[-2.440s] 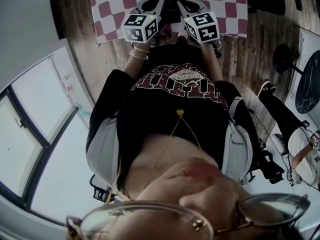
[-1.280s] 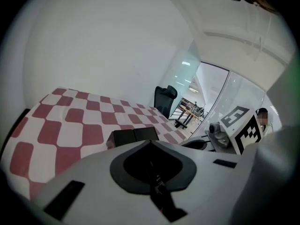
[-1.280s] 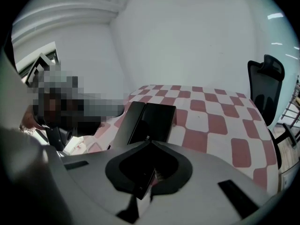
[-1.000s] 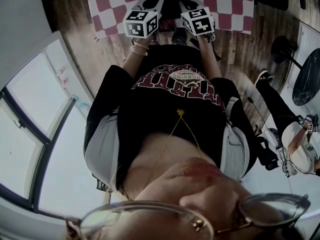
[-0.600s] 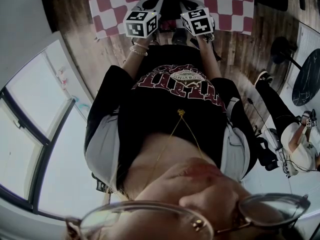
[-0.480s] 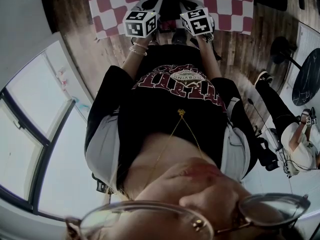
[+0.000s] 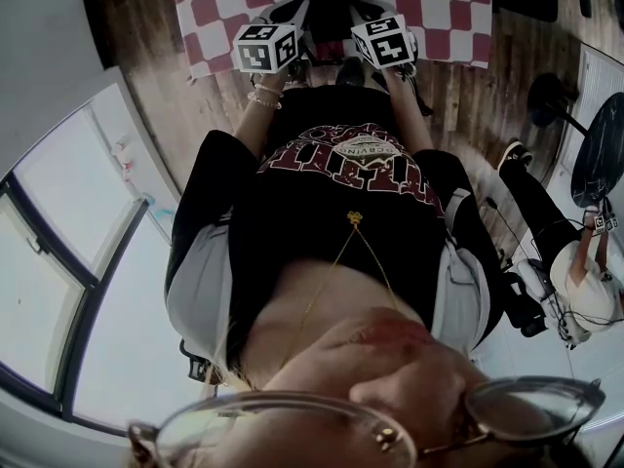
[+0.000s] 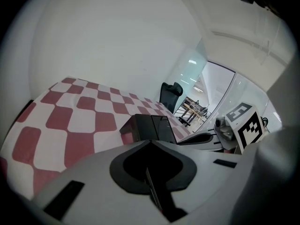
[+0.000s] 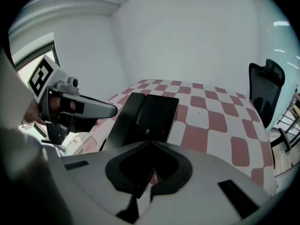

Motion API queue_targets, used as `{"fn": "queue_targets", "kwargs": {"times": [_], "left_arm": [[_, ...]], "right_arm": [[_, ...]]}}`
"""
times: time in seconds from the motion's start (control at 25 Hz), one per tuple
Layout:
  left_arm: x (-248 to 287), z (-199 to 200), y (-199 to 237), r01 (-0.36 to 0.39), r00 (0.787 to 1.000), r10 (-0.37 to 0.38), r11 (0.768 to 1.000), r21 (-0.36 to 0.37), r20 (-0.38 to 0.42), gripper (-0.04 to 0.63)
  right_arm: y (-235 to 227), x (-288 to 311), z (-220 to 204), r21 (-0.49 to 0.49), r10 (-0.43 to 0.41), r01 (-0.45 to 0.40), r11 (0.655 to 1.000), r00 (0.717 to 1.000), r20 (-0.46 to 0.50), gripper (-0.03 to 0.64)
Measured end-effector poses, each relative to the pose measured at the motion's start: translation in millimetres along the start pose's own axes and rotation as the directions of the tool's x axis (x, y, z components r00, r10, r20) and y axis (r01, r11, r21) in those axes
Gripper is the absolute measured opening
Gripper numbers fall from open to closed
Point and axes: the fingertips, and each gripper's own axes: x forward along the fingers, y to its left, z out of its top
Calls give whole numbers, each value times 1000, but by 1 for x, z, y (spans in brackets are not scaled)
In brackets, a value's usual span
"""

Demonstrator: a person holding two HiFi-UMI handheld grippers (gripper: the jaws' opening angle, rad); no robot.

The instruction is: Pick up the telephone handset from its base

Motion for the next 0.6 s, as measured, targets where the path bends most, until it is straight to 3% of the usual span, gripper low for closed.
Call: {"fn": "queue_targets", "kwargs": {"times": [0.6], "left_arm": [[3, -21, 6, 27, 997, -30, 999, -36, -73, 32]], "right_arm": [[2, -2, 1, -27, -14, 14, 1000, 1000, 1, 18]]}}
